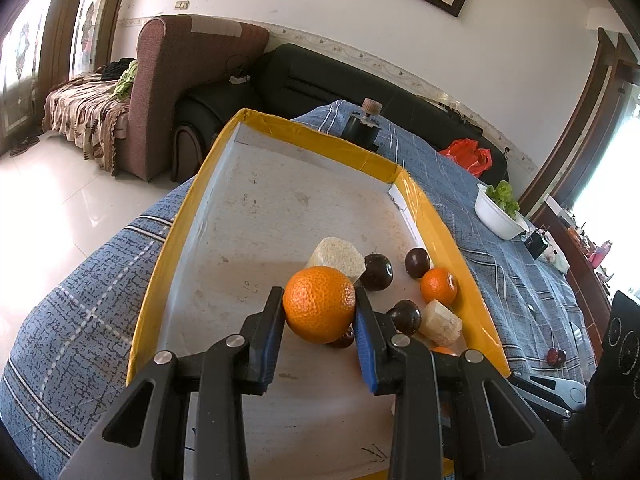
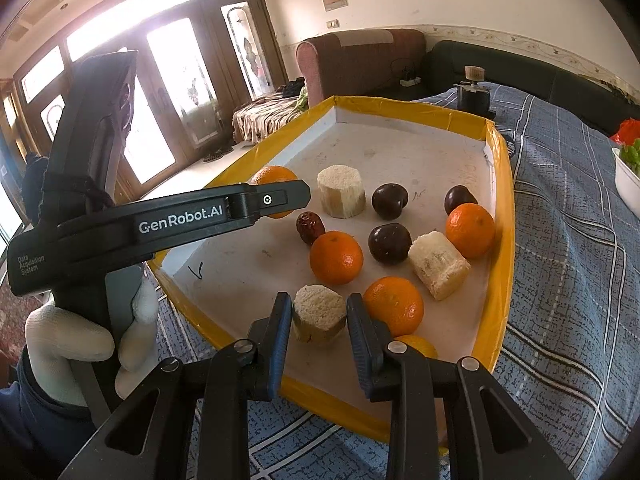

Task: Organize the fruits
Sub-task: 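Open the left tool to drop the orange while the right tool releases the white slice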

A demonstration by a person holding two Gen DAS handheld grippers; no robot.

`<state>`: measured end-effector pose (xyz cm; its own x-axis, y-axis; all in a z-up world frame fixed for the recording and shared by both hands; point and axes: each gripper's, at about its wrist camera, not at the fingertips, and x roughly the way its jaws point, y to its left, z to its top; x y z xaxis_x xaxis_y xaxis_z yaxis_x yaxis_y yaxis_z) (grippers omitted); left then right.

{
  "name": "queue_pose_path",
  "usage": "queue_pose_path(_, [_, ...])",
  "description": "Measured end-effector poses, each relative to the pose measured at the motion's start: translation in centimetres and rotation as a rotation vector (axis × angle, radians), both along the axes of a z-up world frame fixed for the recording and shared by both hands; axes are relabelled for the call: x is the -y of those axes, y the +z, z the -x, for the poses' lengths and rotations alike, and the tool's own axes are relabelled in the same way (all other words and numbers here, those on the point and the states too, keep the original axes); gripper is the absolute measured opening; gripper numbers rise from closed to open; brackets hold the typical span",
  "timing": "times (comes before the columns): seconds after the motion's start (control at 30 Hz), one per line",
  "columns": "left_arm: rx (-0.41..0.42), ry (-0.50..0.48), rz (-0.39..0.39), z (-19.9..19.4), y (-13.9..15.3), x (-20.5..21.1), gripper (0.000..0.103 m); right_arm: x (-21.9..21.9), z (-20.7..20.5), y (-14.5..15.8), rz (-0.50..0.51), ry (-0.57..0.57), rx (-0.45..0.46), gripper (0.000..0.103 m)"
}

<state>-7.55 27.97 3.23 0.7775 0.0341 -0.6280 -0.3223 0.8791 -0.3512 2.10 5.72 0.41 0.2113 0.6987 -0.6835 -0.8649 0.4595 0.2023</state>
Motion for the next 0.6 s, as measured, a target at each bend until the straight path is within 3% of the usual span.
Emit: queue_pose_path(0.6, [-0.006, 0.0, -0.001, 0.58, -0.39, 0.08, 0.035, -0.04, 0.0, -0.04, 0.001, 0.002, -0.001, 0.033])
